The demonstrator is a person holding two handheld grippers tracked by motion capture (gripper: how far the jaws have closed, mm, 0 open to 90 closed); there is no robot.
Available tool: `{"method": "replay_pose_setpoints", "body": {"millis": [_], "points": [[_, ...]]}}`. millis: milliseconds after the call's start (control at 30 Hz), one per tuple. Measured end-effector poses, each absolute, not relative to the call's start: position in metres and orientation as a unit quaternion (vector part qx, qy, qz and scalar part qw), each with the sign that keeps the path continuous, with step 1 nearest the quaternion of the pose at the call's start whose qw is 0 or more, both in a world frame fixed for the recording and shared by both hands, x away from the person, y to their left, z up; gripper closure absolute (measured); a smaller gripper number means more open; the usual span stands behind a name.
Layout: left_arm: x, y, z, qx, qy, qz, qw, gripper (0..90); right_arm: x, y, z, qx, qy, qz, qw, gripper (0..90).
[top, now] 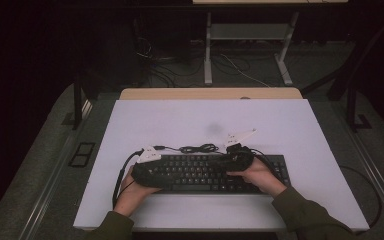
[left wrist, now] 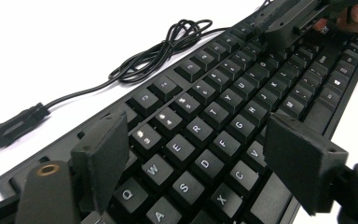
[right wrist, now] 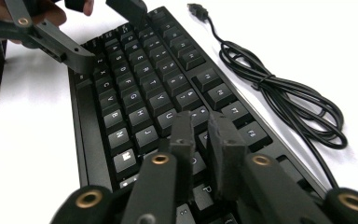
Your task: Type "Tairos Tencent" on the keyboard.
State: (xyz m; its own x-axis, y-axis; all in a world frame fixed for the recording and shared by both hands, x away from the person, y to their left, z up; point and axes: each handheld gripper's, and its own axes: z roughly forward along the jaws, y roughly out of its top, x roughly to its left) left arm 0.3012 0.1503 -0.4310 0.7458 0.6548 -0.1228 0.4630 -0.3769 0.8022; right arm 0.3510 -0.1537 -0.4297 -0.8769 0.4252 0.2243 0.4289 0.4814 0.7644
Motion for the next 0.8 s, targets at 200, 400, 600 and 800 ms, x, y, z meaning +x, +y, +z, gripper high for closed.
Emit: {"method": "replay_pose_setpoints", "body": {"millis": [200, 400, 600, 800], "points": [[0.2986, 0.1555, -0.4305, 0.818, 0.349, 0.117, 0.443, 15.1, 0.3524, -0.1499, -0.4304, -0.241, -0.867, -0.437, 0.007, 89.2], [0.2975, 0.1584, -0.4306, 0.816, 0.356, 0.122, 0.44, 11.3, 0.3533, -0.1476, -0.4319, -0.233, -0.873, -0.428, 0.01, 89.3], [0.2969, 0.1598, -0.4305, 0.815, 0.358, 0.123, 0.44, 10.9, 0.3535, -0.1465, -0.4333, -0.231, -0.876, -0.423, 0.012, 89.3], [0.2968, 0.1601, -0.4305, 0.814, 0.358, 0.123, 0.44, 10.9, 0.3533, -0.1464, -0.4341, -0.231, -0.88, -0.416, 0.012, 89.3]]}}
